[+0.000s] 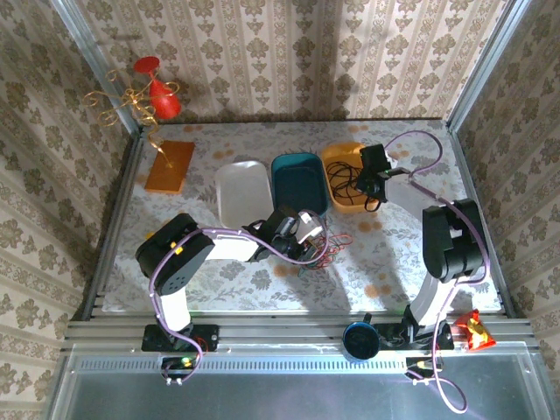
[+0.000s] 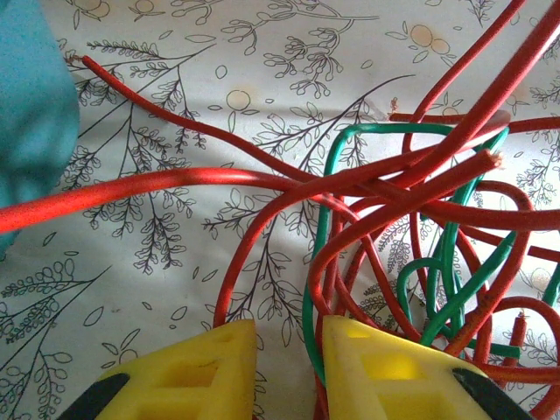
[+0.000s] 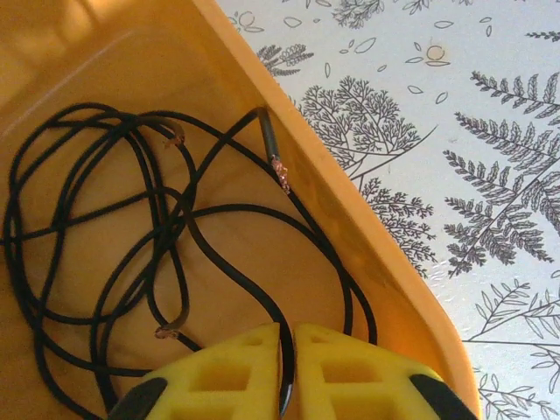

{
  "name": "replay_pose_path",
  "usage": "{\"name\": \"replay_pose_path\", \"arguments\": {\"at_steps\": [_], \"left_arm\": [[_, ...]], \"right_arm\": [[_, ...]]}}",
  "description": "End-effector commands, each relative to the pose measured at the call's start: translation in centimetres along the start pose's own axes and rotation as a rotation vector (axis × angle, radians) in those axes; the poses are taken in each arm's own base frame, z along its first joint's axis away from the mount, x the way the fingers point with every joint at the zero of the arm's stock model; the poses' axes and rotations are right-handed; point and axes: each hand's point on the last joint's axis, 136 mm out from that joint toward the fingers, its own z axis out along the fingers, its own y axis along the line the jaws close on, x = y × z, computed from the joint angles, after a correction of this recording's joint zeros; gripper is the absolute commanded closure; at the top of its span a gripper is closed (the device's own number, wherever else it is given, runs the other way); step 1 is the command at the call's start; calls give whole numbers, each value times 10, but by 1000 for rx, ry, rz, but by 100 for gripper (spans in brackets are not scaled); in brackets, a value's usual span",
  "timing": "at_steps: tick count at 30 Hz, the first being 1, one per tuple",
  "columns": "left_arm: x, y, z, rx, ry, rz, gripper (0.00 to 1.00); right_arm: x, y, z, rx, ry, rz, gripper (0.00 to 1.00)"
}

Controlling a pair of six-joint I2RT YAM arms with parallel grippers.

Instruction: Untangle the cables

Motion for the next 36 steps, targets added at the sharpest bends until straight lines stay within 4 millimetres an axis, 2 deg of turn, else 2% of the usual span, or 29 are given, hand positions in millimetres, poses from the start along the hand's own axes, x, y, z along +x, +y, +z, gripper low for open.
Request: {"name": "replay_pose_path", "arguments": {"at_steps": [1,5,10,11,14,18,20,22,24,27,31,36], "left_arm": [[51,0,5,-11,176,-13,74],[50,0,5,-9,175,-11,74],[50,0,5,-8,172,-11,74],[50,0,5,-8,169,-11,74],[50,0,5,-10,168,-10,74],[49,0,4,-14,155,-6,74],[49,0,5,-10,156,-4,74],[48,-1,5,-3,157,-2,73],[48,-2,6,1,156,-2,73],[47,-2,6,2,157,-3,73],[48,-2,6,0,159,-2,73],[48,-2,6,-3,162,-2,73]], "right_arm": [[-22,5,-30,-39,-78,-13,73],[-36,-4,-54,-15,-141,-17,57],[-38,-15,-82,-23,-183,-27,55],[-33,-15,-87,-42,-173,-39,56],[3,-2,-99,-182,-92,-112,56],[85,16,-115,-385,103,-260,56],[120,21,-122,-458,189,-314,55],[144,21,-126,-485,257,-344,53],[159,22,-129,-502,300,-375,48],[163,17,-128,-467,299,-411,41],[163,10,-122,-419,298,-452,39],[176,7,-116,-423,353,-492,38]]}}
